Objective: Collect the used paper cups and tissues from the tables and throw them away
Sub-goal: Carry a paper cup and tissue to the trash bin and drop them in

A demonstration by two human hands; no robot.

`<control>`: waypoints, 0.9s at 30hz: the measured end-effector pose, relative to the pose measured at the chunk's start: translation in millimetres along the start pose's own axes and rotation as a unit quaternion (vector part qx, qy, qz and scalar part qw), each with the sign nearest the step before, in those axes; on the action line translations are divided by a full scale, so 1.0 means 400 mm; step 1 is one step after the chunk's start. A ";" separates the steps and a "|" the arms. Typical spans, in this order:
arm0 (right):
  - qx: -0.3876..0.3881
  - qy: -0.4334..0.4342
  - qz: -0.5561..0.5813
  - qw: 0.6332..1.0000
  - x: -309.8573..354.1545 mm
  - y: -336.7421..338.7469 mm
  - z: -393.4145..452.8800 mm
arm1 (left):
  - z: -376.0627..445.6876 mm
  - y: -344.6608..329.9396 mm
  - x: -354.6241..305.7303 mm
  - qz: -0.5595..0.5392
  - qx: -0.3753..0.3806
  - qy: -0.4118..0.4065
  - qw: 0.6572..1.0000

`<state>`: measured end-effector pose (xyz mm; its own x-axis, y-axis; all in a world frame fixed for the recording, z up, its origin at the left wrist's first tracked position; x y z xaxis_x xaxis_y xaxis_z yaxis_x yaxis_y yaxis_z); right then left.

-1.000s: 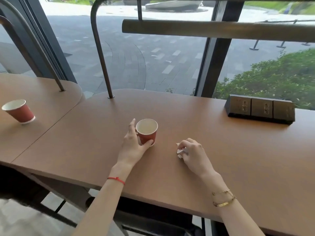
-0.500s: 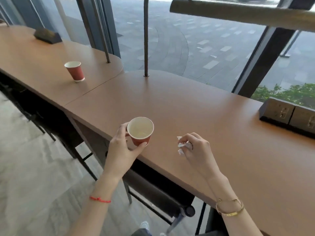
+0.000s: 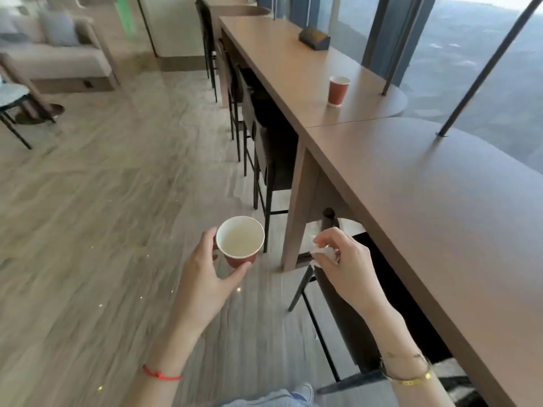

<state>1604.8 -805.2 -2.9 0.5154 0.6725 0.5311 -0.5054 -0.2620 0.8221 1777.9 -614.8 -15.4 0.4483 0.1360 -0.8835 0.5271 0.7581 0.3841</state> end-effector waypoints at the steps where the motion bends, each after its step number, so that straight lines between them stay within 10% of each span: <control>1: 0.013 0.021 0.002 1.000 0.043 -0.027 0.002 | -0.027 0.049 0.018 0.004 -0.021 0.014 1.000; 14: 0.160 0.265 0.060 0.949 0.716 -0.417 -0.225 | -0.560 0.724 0.161 0.112 -0.268 0.157 0.944; 27: 0.319 0.519 0.113 0.785 1.329 -0.743 -0.609 | -1.166 1.104 0.184 0.178 -0.556 0.283 0.761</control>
<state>1860.3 -201.0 -14.8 -0.5466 0.6735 0.4977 0.1177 -0.5266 0.8419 1707.0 27.7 -36.0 -0.1298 0.4734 -0.8712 -0.6330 0.6367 0.4403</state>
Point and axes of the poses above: each hand's wrist, its own z-axis towards the middle knuckle, its own y-axis out of the back of the hand, x = y × z, the point moved 3 cm from there along z, towards the middle knuckle, and after that the axes turned 11 degrees about -z, right-handed, at the moved point
